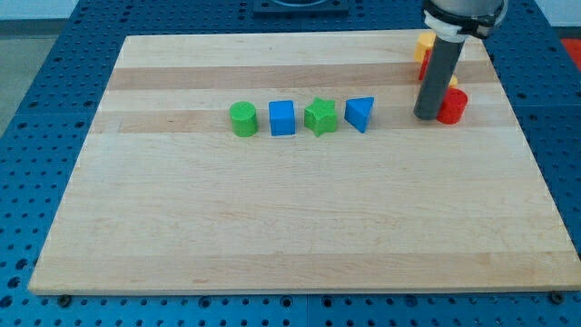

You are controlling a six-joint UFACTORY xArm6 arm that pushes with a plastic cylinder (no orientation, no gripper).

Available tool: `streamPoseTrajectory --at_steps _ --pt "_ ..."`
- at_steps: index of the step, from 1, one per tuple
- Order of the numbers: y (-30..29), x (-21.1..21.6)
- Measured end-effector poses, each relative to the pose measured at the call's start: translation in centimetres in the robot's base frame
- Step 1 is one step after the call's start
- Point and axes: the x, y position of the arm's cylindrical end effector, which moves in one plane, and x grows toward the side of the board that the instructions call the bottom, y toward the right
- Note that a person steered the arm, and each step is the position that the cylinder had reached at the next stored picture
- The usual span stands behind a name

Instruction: Move the red circle left a bit

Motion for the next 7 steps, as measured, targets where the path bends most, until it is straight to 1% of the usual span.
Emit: streamPoseTrajectory --at_steps 1,2,3,4,5,7 --pt "-0.3 2.9" --pt "4.5 4.8" --pt "10.6 3.6" --pt "11.2 -0.7" --pt "10.6 -2.0" --pt "9.2 -1.7"
